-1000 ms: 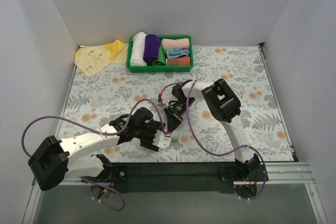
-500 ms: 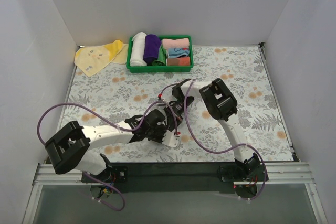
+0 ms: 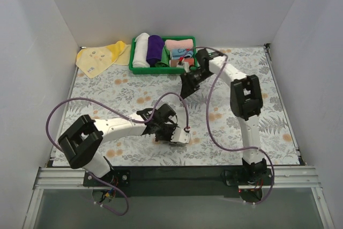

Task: Roll the towels
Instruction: Roll the towel

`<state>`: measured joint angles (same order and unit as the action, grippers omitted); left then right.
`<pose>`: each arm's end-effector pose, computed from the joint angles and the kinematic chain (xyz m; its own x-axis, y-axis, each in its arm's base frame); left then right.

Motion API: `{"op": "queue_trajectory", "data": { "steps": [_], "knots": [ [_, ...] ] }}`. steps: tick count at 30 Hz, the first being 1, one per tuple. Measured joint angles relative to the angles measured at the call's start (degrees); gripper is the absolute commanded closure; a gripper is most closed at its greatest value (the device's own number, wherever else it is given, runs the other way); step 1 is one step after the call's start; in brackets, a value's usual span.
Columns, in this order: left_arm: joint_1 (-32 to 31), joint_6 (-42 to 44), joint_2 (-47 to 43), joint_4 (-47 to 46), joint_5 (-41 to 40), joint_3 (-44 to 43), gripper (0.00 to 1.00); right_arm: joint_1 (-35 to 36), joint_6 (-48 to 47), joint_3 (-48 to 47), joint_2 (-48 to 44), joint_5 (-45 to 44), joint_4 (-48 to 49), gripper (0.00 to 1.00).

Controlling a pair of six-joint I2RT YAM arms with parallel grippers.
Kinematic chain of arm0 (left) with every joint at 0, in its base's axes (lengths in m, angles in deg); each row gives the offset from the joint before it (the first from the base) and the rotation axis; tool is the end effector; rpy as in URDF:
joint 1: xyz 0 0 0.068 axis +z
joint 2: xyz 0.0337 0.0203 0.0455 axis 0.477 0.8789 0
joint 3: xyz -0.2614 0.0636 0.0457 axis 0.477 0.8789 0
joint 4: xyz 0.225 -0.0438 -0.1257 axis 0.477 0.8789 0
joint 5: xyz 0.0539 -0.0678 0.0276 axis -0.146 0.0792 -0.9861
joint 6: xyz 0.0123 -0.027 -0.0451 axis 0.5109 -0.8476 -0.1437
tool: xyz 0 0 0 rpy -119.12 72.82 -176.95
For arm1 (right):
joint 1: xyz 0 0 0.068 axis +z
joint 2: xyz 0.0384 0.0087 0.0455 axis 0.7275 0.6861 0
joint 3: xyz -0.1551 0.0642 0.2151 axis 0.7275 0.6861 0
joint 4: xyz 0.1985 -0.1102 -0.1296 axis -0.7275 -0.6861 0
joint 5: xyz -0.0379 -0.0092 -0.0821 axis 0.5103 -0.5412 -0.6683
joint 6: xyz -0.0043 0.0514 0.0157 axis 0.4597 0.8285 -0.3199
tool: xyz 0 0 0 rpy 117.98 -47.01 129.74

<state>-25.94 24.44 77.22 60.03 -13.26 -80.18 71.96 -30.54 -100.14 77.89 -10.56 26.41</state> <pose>0.1514 -0.2293 0.1637 -0.3111 0.8374 -0.4495 0.9503 0.2668 -0.1607 0.4024 0.2219 0.1761 -0.6732 -0.5914 -0.4439 -0.6831 0.2676 0.6795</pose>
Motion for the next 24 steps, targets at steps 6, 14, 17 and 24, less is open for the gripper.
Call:
{"op": "queue_trajectory", "data": {
  "steps": [6, 14, 17, 24],
  "knots": [
    [7.5, -1.6, 8.5, 8.9, 12.3, -9.0, 0.97, -8.5, -1.7, 3.7, -17.1, -5.9, 2.4, 0.46],
    [16.3, -3.7, 24.2, 24.3, 28.2, -23.7, 0.94, -6.5, -7.0, 20.9, -35.9, -11.3, 3.1, 0.47],
    [18.5, -3.8, 29.1, 29.3, 32.7, -27.8, 0.94, -5.1, -8.3, 27.0, -40.3, -13.6, 4.1, 0.47],
    [21.8, -3.8, 36.9, 37.4, 39.5, -33.9, 0.92, 12.0, -8.3, 38.8, -46.1, -25.9, 13.6, 0.45]
  ]
}}
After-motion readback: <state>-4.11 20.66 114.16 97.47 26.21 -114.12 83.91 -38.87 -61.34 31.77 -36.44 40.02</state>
